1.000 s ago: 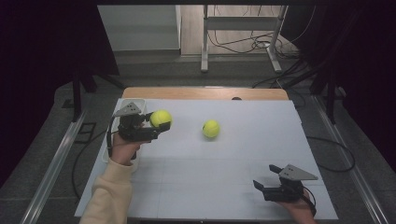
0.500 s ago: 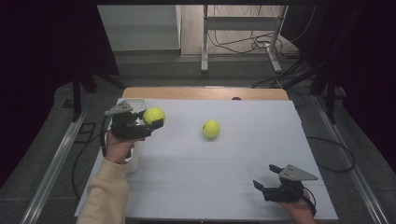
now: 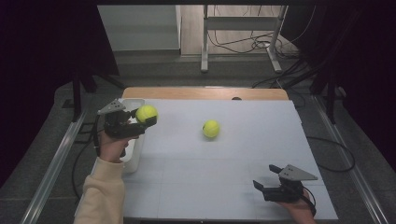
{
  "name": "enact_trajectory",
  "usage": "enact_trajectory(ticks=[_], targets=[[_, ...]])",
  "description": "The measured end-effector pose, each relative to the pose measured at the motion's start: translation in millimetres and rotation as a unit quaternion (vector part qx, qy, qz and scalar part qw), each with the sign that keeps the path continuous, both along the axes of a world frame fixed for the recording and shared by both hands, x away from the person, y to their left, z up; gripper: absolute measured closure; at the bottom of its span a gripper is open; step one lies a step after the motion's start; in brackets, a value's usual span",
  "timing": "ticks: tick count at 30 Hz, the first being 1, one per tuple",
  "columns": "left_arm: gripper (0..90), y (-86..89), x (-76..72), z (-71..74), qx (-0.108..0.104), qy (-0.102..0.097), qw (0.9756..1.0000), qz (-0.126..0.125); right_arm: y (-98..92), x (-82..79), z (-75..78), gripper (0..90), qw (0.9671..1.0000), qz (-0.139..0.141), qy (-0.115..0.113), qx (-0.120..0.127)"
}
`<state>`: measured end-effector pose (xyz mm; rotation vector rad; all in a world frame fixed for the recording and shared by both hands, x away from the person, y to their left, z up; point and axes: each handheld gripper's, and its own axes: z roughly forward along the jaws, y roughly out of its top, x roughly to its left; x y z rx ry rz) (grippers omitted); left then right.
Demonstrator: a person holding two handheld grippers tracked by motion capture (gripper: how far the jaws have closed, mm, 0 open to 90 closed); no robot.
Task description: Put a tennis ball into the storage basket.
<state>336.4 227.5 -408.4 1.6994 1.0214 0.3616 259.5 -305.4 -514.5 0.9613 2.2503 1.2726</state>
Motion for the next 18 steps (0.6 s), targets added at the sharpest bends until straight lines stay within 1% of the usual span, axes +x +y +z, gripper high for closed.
enact_trajectory(ticks=[14,18], targets=[[26.5,16.1,0.8,-1.9,-0.007,0.003,0.9997,0.024,0.0,0.0,0.0,11.6,1.0000,-0.001,0.000,0.000],[26.5,18.0,2.7,-3.8,-0.001,0.006,0.9994,0.035,0.3,0.0,0.1,11.6,1.0000,0.000,0.000,0.000]])
